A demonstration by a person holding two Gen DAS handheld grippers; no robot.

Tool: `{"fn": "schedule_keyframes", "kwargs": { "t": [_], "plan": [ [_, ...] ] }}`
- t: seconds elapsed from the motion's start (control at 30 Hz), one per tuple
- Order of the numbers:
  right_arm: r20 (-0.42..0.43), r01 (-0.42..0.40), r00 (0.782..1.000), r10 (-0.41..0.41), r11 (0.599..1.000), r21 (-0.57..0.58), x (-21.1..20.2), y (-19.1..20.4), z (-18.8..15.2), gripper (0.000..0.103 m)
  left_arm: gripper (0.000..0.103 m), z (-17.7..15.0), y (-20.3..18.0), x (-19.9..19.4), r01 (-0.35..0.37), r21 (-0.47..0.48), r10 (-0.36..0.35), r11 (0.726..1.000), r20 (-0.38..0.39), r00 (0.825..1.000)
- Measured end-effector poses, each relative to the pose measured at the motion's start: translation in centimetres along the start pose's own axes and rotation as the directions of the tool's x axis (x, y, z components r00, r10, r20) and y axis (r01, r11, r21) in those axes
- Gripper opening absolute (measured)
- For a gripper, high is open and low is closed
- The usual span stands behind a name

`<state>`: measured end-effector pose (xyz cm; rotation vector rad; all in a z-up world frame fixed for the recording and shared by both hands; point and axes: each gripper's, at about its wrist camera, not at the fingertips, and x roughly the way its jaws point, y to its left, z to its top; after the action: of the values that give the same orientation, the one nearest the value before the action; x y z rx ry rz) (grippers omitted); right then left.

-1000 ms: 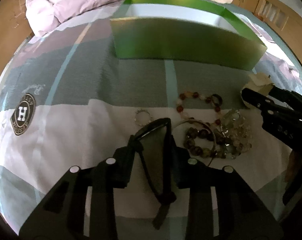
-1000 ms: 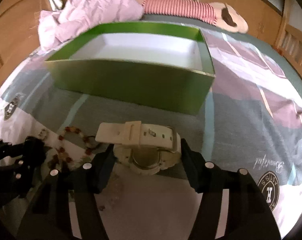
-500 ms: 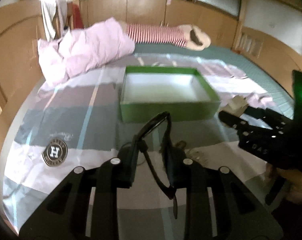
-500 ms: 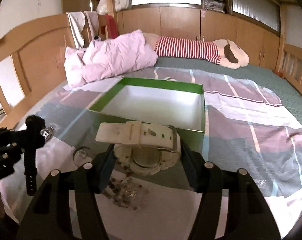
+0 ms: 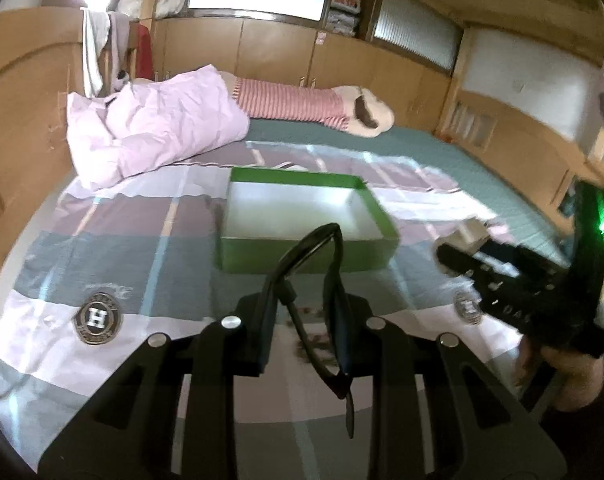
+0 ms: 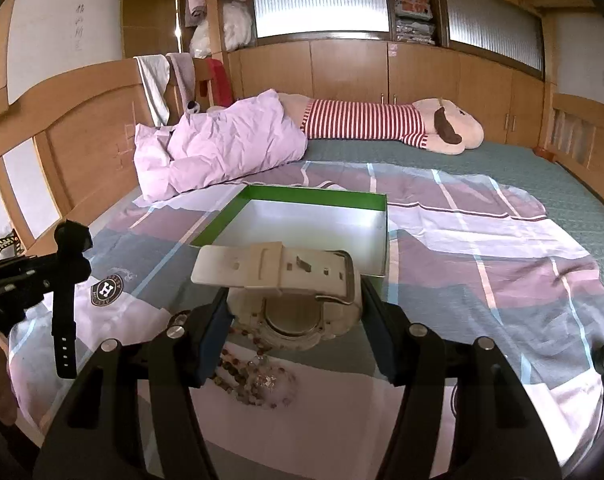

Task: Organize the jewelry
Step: 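Lift and carry the strap and watch over the green box with both tools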

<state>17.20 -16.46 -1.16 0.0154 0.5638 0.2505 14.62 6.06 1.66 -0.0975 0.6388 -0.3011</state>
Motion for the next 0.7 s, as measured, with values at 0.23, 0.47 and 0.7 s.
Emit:
{"fn": "schedule_keyframes", "kwargs": {
  "t": [0.23, 0.47, 0.7],
  "plan": [
    [0.02, 0.012, 1.0, -0.013, 0.999, 0.053, -2.2, -0.6, -0.5, 0.061, 0.025, 0.5, -0.3, -1.8, 0.041, -0.008, -0.041, 0.999, 0.052, 0.998],
    [0.037, 0.016, 0.999, -0.016, 1.0, 0.018, -3.2, 0.4, -0.4, 0.061, 0.025, 0.7, -1.1, -2.6, 0.051, -0.05, -0.046, 0.997, 0.09, 0.995],
    [0.021, 0.009, 1.0, -0.01, 0.999, 0.032, -2.6, -0.1, -0.5, 0.061, 0.025, 0.8, -1.8, -2.5, -0.015, -0.026, 0.017, 1.0, 0.103, 0.995]
  ]
}}
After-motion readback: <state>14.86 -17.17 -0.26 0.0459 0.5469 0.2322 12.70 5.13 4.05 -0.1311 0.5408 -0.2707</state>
